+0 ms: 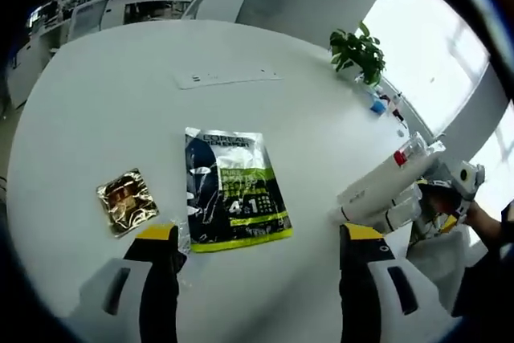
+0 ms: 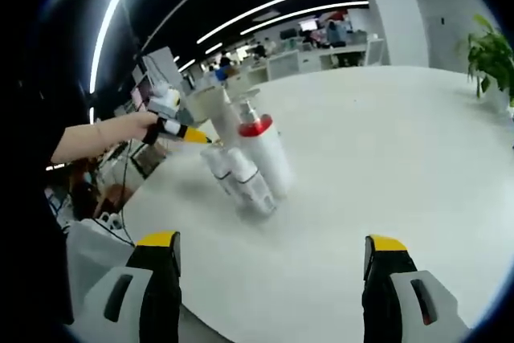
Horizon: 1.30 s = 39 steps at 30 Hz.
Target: Arrange the skincare products in the storage area until every visible bottle or jar stands upright without overlapping.
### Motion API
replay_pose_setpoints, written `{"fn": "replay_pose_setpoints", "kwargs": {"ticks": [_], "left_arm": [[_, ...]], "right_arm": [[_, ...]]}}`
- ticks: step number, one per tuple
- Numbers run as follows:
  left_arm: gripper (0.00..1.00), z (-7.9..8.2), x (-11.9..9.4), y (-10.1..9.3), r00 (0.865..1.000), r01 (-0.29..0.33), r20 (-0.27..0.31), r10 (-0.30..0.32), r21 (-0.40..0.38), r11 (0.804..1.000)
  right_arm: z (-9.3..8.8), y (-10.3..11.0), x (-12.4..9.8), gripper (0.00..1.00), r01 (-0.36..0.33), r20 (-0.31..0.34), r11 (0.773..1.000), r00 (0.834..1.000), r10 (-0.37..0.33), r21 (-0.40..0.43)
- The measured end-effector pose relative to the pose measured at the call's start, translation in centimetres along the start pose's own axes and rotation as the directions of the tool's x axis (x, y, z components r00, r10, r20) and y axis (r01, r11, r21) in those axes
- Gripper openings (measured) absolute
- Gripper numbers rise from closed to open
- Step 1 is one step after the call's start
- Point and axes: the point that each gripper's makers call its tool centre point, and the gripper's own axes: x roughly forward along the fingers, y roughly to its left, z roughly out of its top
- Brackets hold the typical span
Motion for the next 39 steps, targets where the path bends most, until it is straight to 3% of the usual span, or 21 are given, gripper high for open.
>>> {"fn": "replay_pose_setpoints", "kwargs": {"ticks": [6, 16, 20, 22, 28, 33, 37, 39], "left_arm": [[0.71, 0.5, 1.8, 2.5, 0.999, -0.035, -0.034, 0.036, 0.004, 0.999], [0.59, 0.7, 3.4, 1.2, 0.996, -0.075, -0.042, 0.078, 0.061, 0.995], [0.54, 1.6, 4.4, 2.3, 0.994, -0.107, -0.031, 0.109, 0.066, 0.992], [0.51, 2.7, 5.4, 3.5, 0.993, -0.113, -0.029, 0.115, 0.063, 0.992], [0.47, 2.8, 6.0, 4.1, 0.989, -0.139, -0.043, 0.143, 0.085, 0.987], [0.39, 2.7, 5.8, 4.5, 0.981, -0.184, -0.039, 0.190, 0.122, 0.975], [0.34, 2.5, 5.7, 5.7, 0.962, -0.251, -0.040, 0.272, 0.274, 0.928], [0.33, 2.7, 5.7, 4.9, 0.967, -0.240, -0.019, 0.254, 0.258, 0.936]], "right_arm": [[-0.4, -0.5, 0.0, 0.98, 0.008, -0.011, 1.000, 1.000, -0.008, 0.006], [-0.7, -0.5, 0.4, 0.98, 0.010, -0.021, 1.000, 1.000, -0.009, 0.025], [-0.8, -0.6, 0.6, 0.98, 0.012, -0.027, 1.000, 1.000, -0.011, 0.028], [-0.8, -0.7, 0.6, 0.98, 0.013, -0.027, 0.999, 1.000, -0.012, 0.030], [-0.8, -1.1, 0.7, 0.98, 0.020, -0.027, 0.999, 0.999, -0.019, 0.035], [-1.1, -1.2, 0.8, 0.98, 0.021, -0.031, 0.999, 0.999, -0.019, 0.040], [-1.2, -1.1, 0.9, 0.97, 0.020, -0.034, 0.999, 0.999, -0.019, 0.043], [-1.2, -1.2, 1.1, 0.97, 0.020, -0.034, 0.999, 0.999, -0.018, 0.042]]}}
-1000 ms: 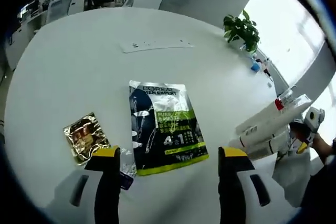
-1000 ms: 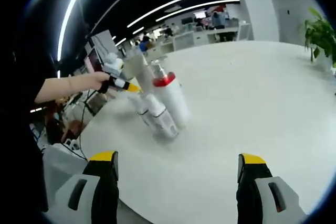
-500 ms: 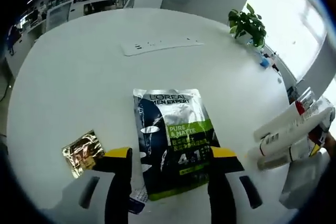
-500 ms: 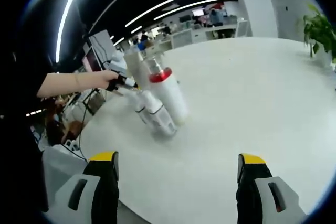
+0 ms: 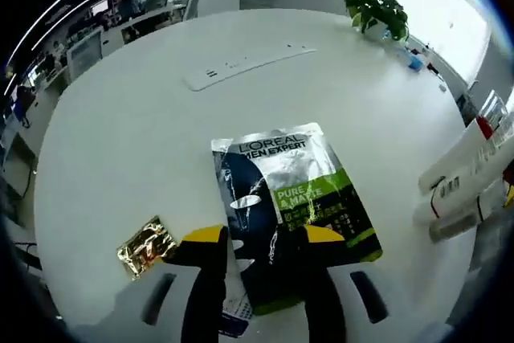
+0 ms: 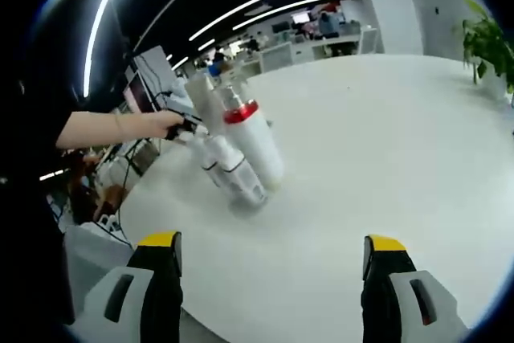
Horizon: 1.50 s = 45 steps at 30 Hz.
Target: Arrange the skincare products in the storage area until every visible bottle or jar stands upright without overlapping.
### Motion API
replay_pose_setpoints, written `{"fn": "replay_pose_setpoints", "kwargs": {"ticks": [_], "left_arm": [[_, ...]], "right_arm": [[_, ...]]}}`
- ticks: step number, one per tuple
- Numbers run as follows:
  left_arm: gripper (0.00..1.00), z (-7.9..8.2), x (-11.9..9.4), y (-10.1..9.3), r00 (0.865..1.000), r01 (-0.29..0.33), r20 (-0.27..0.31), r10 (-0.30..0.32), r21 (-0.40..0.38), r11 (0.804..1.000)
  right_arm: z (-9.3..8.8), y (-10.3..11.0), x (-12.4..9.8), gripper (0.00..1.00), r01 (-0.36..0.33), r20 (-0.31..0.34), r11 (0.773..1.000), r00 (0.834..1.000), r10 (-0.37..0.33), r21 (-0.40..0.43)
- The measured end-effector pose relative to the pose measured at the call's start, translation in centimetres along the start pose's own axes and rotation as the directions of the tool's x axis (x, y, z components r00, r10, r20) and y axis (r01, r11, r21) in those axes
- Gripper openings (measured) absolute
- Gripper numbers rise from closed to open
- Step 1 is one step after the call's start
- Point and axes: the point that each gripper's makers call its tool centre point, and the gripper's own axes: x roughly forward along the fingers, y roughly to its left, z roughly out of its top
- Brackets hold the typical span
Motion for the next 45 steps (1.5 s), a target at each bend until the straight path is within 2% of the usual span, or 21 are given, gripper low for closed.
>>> {"fn": "replay_pose_setpoints", "kwargs": {"ticks": [1, 3, 4, 7, 9, 10, 12, 14, 17, 20, 22, 25, 28, 31, 33, 34, 37, 39, 41, 45], "left_arm": [[0.33, 0.2, 0.3, 0.7, 1.000, -0.015, 0.011, 0.014, 0.010, 1.000], [0.29, 0.2, 0.7, 0.8, 1.000, -0.002, 0.031, 0.001, 0.036, 0.999], [0.22, 0.1, 0.6, 0.7, 0.999, 0.000, 0.040, -0.001, 0.031, 1.000], [0.14, -0.2, 0.7, 1.5, 0.998, -0.005, 0.056, 0.008, -0.051, 0.999], [0.01, -0.6, 0.7, 2.2, 0.999, -0.002, 0.047, 0.003, -0.033, 0.999], [0.01, -0.8, 0.7, 2.0, 0.999, -0.025, 0.044, 0.025, -0.009, 1.000], [0.01, -0.8, 0.9, 1.4, 0.999, -0.006, 0.051, 0.007, -0.024, 1.000], [0.01, -0.7, 0.8, 1.4, 0.999, -0.024, 0.046, 0.024, 0.008, 1.000], [0.00, -0.5, 0.8, 1.4, 0.999, -0.038, 0.038, 0.037, 0.014, 0.999], [0.00, -0.5, 0.2, 1.7, 0.998, -0.041, 0.045, 0.042, -0.024, 0.999], [0.00, 0.1, -0.5, 1.1, 0.997, -0.002, 0.083, 0.010, -0.091, 0.996], [0.00, 0.7, -1.2, 1.7, 0.993, 0.017, 0.115, -0.003, -0.118, 0.993], [0.00, 1.5, -3.8, 0.2, 0.989, 0.031, 0.148, -0.011, -0.133, 0.991], [0.00, 1.5, -4.2, -0.3, 0.985, 0.049, 0.170, -0.023, -0.153, 0.987], [0.00, 2.0, -4.3, -0.6, 0.975, 0.114, 0.210, -0.073, -0.187, 0.976], [0.00, 2.7, -4.9, -0.9, 0.967, 0.130, 0.244, -0.077, -0.212, 0.969], [0.00, 3.7, -6.4, -1.9, 0.951, 0.185, 0.290, -0.109, -0.249, 0.951], [0.00, 3.9, -6.8, -0.9, 0.949, 0.190, 0.296, -0.112, -0.249, 0.950], [0.00, 4.2, -7.9, -1.5, 0.944, 0.197, 0.309, -0.114, -0.255, 0.947], [0.00, 4.1, -8.9, -2.0, 0.939, 0.208, 0.326, -0.113, -0.276, 0.938]], "right_arm": [[0.0, 0.0, 0.0, 0.97, -0.001, -0.001, 1.000, 1.000, 0.001, 0.001], [0.0, 0.0, 0.1, 0.97, -0.001, -0.001, 1.000, 1.000, 0.001, 0.001], [0.0, 0.0, 0.1, 0.97, -0.002, -0.001, 1.000, 1.000, 0.002, 0.001], [0.2, 0.0, 0.1, 0.97, -0.003, 0.004, 1.000, 1.000, 0.003, -0.001], [0.2, 0.0, 0.1, 0.97, -0.003, 0.004, 1.000, 1.000, 0.003, -0.001], [0.2, 0.0, 0.1, 0.97, -0.002, 0.004, 1.000, 1.000, 0.002, 0.000], [0.1, 0.0, 0.0, 0.97, 0.000, 0.004, 1.000, 1.000, 0.000, 0.001], [0.2, 0.0, 0.0, 0.97, 0.002, 0.004, 1.000, 1.000, -0.002, 0.001], [0.3, 0.0, 0.0, 0.97, 0.005, 0.007, 1.000, 1.000, -0.005, -0.001], [0.9, 0.1, -0.5, 0.97, 0.006, 0.021, 1.000, 1.000, -0.006, -0.006], [1.1, 0.1, -0.7, 0.97, 0.006, 0.027, 1.000, 1.000, -0.006, -0.011], [1.1, -0.1, -0.7, 0.97, 0.008, 0.030, 1.000, 1.000, -0.008, -0.011], [1.4, 0.1, -0.7, 0.97, 0.002, 0.042, 1.000, 0.999, -0.002, 0.000], [1.8, 1.0, -0.7, 0.97, -0.014, 0.051, 1.000, 0.999, 0.015, -0.009], [2.1, 1.5, -0.6, 0.97, -0.026, 0.054, 0.999, 0.998, 0.027, -0.021], [2.2, 1.7, -0.6, 0.97, -0.031, 0.056, 0.999, 0.998, 0.033, -0.024], [2.4, 2.3, -0.6, 0.97, -0.045, 0.060, 0.999, 0.997, 0.047, -0.030], [2.5, 2.6, -0.7, 0.97, -0.052, 0.062, 0.998, 0.997, 0.054, -0.038], [2.5, 3.0, -0.8, 0.97, -0.061, 0.063, 0.997, 0.996, 0.064, -0.043], [2.6, 3.5, -1.1, 0.96, -0.075, 0.067, 0.996, 0.995, 0.078, -0.054]]}}
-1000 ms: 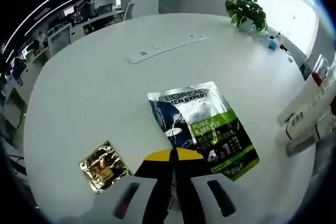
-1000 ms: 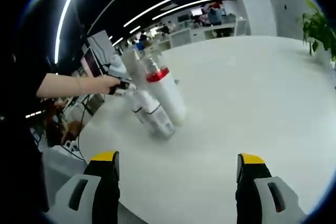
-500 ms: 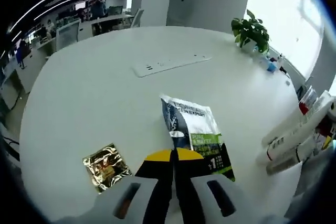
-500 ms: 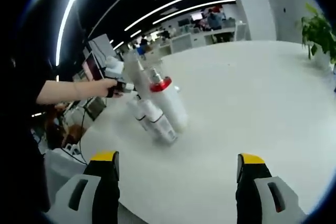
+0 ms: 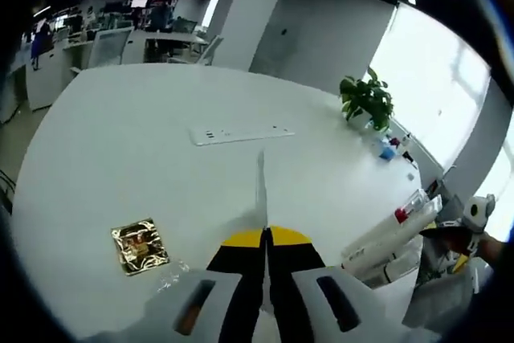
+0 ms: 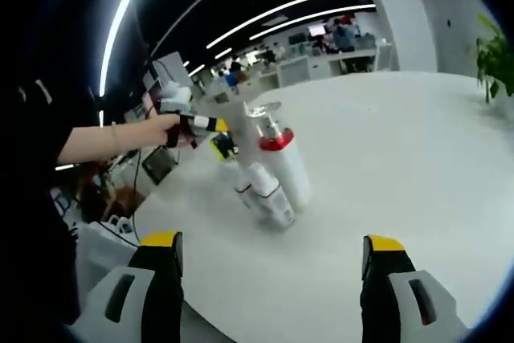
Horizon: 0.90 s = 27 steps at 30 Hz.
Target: Arrange the skincare products in the storage area until every visible bottle or jar stands upright without overlapping.
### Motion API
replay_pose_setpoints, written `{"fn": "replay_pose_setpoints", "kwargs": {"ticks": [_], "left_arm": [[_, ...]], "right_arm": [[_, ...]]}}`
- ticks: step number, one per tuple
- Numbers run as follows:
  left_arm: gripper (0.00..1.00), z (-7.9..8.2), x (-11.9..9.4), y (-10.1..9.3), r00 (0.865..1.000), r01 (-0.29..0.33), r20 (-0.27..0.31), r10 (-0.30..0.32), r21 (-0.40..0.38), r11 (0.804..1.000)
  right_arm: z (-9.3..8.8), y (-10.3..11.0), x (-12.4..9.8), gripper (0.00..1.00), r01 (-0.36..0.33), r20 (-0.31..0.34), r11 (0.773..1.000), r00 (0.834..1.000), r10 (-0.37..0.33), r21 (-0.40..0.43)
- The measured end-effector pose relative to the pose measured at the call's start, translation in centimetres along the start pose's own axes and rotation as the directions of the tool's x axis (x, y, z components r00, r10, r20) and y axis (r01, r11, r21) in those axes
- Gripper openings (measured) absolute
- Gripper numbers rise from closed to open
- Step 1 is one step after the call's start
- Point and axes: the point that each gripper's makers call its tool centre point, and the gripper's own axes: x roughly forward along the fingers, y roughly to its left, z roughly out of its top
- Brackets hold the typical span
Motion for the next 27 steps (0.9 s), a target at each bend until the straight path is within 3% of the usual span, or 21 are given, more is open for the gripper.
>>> {"fn": "replay_pose_setpoints", "kwargs": {"ticks": [8, 16, 24, 27], "left_arm": [[0.00, 0.5, -1.9, -1.3, 0.999, 0.013, 0.033, -0.013, -0.018, 1.000], [0.00, 1.6, -5.2, -2.9, 0.995, 0.025, 0.098, -0.023, -0.019, 1.000], [0.00, 1.6, -9.3, -7.4, 0.986, 0.059, 0.157, -0.055, -0.019, 0.998], [0.00, 2.0, -10.6, -8.1, 0.981, 0.081, 0.178, -0.076, -0.022, 0.996]], "right_arm": [[0.8, 1.5, -0.6, 0.96, -0.033, 0.029, 0.999, 0.999, 0.033, -0.015], [1.2, 3.7, -0.8, 0.95, -0.087, 0.042, 0.996, 0.995, 0.088, -0.029], [1.9, 6.7, -0.7, 0.95, -0.160, 0.070, 0.986, 0.984, 0.163, -0.042], [2.1, 8.0, -0.6, 0.95, -0.194, 0.079, 0.980, 0.977, 0.197, -0.045]]}}
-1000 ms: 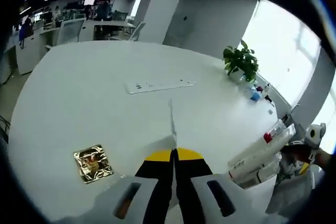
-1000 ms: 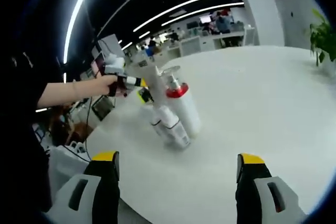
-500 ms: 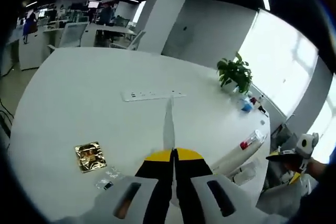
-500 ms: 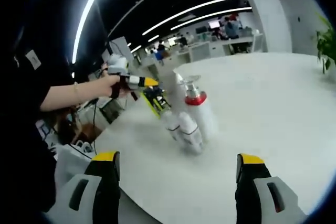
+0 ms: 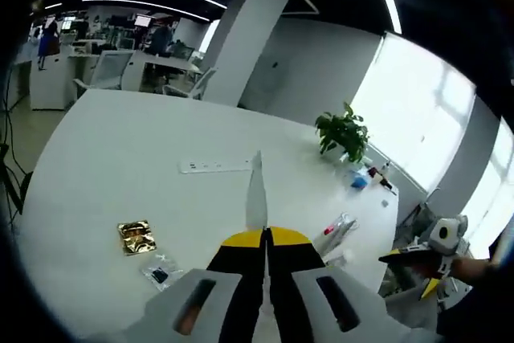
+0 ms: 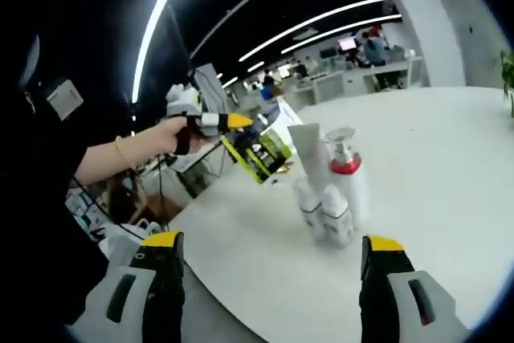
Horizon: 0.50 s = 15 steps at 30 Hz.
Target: Arrange the skincare products in the storage area until every visible bottle or jar stands upright without overlapping.
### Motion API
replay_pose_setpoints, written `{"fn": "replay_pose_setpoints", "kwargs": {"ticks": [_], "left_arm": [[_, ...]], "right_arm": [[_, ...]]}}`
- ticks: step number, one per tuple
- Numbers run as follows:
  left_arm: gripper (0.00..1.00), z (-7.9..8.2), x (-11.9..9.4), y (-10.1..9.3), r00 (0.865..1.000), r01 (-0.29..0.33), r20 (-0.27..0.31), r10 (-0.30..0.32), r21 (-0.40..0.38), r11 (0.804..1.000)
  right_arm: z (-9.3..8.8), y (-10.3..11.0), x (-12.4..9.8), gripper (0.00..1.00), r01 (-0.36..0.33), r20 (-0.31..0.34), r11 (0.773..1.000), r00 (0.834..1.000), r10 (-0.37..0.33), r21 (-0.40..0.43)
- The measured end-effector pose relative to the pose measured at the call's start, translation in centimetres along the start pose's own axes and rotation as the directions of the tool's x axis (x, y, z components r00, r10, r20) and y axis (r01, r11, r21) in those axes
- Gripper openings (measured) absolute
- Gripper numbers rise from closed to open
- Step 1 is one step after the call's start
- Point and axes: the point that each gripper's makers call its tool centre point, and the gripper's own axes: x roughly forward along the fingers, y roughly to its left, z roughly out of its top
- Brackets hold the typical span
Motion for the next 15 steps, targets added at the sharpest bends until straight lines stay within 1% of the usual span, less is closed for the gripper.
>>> {"fn": "replay_pose_setpoints", "kwargs": {"ticks": [5, 7, 9, 10, 11, 14, 15], "left_arm": [[0.00, 0.5, -2.1, -2.2, 0.999, 0.038, 0.033, -0.038, -0.012, 0.999], [0.00, 0.5, -2.9, -3.4, 0.998, 0.047, 0.043, -0.047, -0.011, 0.999], [0.00, 0.8, -3.6, -3.7, 0.997, 0.061, 0.053, -0.061, -0.008, 0.998], [0.00, 0.8, -4.0, -4.2, 0.996, 0.065, 0.057, -0.065, -0.004, 0.998], [0.00, 0.8, -4.1, -4.4, 0.996, 0.068, 0.059, -0.067, -0.003, 0.998], [0.00, 0.9, -5.2, -5.9, 0.993, 0.095, 0.073, -0.094, -0.005, 0.995], [0.00, 1.0, -5.3, -6.1, 0.992, 0.101, 0.075, -0.100, -0.006, 0.995]], "right_arm": [[0.2, 2.2, 0.5, 0.95, -0.056, -0.006, 0.998, 0.998, 0.056, -0.029], [0.3, 2.8, 0.6, 0.95, -0.073, -0.011, 0.997, 0.997, 0.073, -0.037], [0.4, 3.5, 0.6, 0.95, -0.092, -0.010, 0.995, 0.996, 0.091, -0.044], [0.4, 3.7, 0.6, 0.95, -0.100, -0.009, 0.994, 0.995, 0.100, -0.045], [0.5, 4.0, 0.6, 0.95, -0.112, -0.007, 0.993, 0.994, 0.111, -0.044], [0.7, 4.7, 0.7, 0.95, -0.134, -0.003, 0.990, 0.991, 0.134, -0.047], [0.8, 5.1, 0.8, 0.95, -0.145, -0.003, 0.988, 0.989, 0.145, -0.049]]}}
